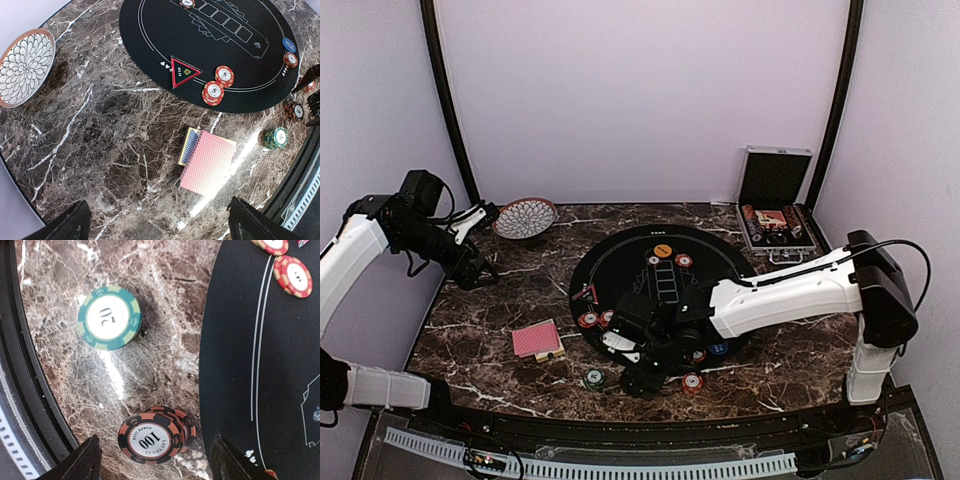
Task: Distribute texas hold em gaming equipment
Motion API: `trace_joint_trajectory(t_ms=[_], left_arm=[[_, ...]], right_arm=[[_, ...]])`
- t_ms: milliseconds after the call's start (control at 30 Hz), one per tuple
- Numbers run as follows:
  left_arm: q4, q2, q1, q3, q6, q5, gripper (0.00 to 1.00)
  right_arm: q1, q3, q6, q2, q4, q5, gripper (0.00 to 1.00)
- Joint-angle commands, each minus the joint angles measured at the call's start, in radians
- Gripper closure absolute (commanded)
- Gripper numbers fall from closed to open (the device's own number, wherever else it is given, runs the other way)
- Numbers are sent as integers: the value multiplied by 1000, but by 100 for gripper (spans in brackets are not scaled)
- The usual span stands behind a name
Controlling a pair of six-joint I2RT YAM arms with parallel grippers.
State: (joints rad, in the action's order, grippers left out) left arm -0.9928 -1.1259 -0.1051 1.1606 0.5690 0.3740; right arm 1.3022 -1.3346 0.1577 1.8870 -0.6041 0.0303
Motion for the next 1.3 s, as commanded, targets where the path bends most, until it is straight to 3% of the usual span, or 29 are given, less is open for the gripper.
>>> trace_joint_trajectory(t_ms=[0,900,1267], left_arm=[[-20,26,-2,10,2,5,1],[-18,27,-3,7,2,2,1],[-17,23,-3,10,0,3,1]], right_arm=[[13,-4,-12,30,22,-3,25],[28,-21,-7,46,35,50,54],[27,-16,-2,13,35,71,73]])
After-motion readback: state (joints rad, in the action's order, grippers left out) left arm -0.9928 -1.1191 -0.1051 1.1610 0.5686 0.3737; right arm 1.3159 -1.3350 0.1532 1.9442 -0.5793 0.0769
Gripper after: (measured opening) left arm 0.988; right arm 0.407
